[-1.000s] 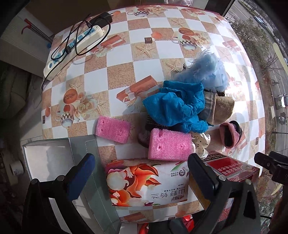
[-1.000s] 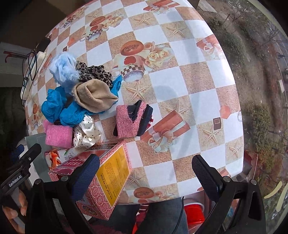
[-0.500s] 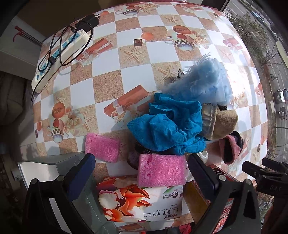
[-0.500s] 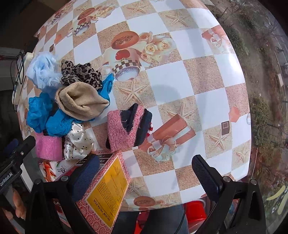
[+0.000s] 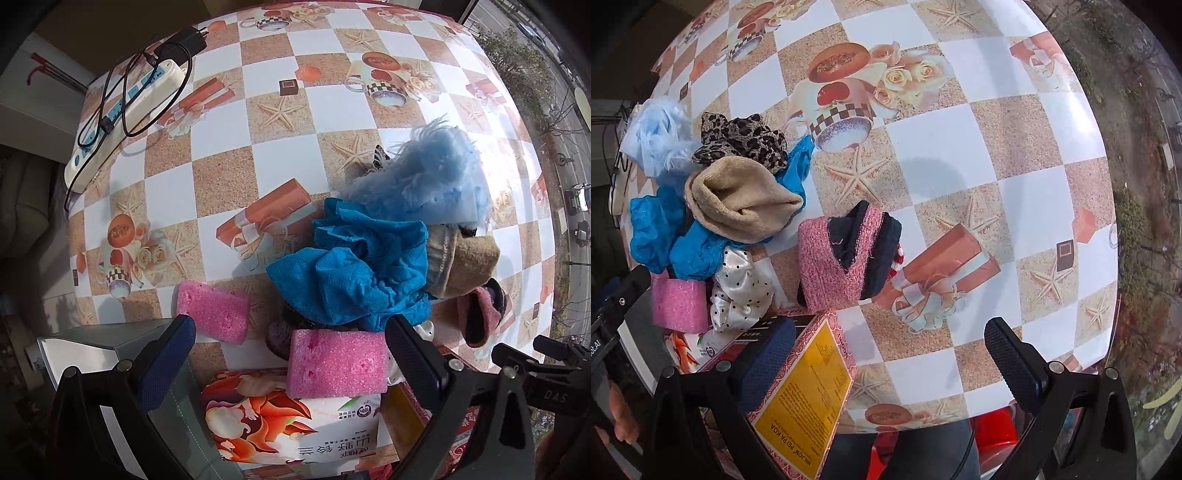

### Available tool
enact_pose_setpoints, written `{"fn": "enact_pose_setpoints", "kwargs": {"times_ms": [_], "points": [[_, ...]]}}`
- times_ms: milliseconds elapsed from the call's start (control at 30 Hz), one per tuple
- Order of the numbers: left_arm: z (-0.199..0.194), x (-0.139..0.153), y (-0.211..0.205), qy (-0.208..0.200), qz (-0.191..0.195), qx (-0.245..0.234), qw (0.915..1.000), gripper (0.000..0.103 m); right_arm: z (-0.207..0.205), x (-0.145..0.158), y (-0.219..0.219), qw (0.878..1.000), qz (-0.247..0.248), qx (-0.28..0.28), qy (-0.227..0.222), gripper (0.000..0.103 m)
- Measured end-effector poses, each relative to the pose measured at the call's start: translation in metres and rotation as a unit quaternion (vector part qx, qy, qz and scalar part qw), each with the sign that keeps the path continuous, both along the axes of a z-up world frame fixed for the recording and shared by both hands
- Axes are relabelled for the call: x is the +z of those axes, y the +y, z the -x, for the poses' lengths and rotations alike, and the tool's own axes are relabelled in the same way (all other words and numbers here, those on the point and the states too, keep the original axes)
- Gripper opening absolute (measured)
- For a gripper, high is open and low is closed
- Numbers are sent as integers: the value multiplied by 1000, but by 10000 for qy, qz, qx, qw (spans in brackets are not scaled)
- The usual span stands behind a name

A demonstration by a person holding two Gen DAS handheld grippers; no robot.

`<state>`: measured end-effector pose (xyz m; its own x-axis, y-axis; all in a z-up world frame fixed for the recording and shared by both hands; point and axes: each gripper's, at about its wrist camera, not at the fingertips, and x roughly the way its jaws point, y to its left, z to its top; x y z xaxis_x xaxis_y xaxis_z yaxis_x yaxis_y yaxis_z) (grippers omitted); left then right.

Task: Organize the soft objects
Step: 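Grasp the blue cloth with the left tool while the right tool grasps the pink-and-black sock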

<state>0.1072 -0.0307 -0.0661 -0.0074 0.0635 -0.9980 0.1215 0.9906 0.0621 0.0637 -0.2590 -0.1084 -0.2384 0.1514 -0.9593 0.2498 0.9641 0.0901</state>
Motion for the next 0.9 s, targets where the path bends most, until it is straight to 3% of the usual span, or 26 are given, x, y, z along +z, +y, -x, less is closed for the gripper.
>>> {"fn": "enact_pose_setpoints", "kwargs": {"times_ms": [433, 733, 867, 900], "points": [[-2, -4, -2, -19, 26, -1, 10000, 103, -6, -3, -5, 10000, -12, -40, 73, 103], [-15, -24, -18, -59, 44, -321, 9995, 102, -21, -26, 4, 9995, -317, 39, -42, 103], [-22, -35, -17, 85, 114, -283, 9995, 91, -31, -39, 6, 9995, -292, 121, -59, 103], [-24, -37, -16, 126, 154, -256, 9995, 84, -33, -43, 7, 9994, -293, 155, -52, 103]]}}
